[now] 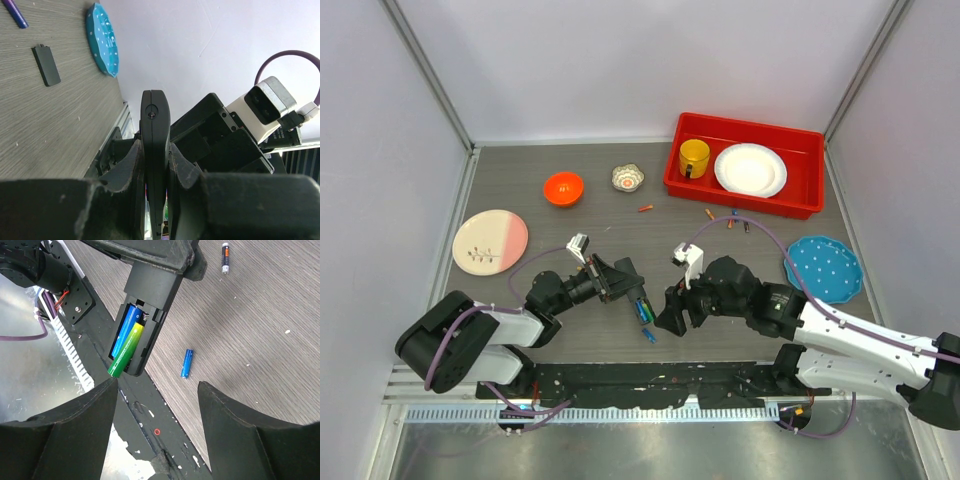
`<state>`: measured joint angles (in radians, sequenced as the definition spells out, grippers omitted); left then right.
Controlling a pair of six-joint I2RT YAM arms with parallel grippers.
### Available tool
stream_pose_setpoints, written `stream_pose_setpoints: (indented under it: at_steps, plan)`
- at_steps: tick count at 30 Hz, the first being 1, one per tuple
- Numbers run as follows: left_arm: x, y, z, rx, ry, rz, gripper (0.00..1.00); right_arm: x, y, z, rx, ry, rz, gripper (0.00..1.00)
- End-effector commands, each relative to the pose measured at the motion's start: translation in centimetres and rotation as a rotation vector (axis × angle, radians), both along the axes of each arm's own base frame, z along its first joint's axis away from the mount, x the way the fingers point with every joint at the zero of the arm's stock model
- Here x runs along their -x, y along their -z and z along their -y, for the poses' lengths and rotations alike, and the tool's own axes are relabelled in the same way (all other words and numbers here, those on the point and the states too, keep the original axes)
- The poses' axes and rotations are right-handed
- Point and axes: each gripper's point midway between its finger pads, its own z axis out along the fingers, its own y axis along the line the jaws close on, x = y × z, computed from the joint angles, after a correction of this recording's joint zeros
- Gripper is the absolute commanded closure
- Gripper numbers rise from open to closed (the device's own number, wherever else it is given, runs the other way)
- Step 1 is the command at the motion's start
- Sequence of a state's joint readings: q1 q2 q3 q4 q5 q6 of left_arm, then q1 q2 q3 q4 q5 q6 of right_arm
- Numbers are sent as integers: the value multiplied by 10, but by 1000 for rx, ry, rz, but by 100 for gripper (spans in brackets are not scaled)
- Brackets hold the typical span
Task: Load the batteries into the remote control
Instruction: Load the battery into the remote control.
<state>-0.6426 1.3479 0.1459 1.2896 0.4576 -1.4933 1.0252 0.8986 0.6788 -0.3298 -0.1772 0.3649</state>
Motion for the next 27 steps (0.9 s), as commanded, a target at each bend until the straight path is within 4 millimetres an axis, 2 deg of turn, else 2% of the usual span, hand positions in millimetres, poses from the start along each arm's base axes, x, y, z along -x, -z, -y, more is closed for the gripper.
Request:
stream_pose_setpoints:
  at_steps: [1,10,20,27]
  plan:
    - [14,-64,-4,176,27,231,100,-10,-20,-7,-46,28,45,30]
    - [14,-65,-5,175,23,235,100,-11,-26,-9,-62,31,42,29]
    - [13,-65,-6,174,15,242,100,13,-37,-7,-69,-105,32,27]
    - [15,-68,-6,181,20,250,100,4,-34,-8,-75,-59,44,27]
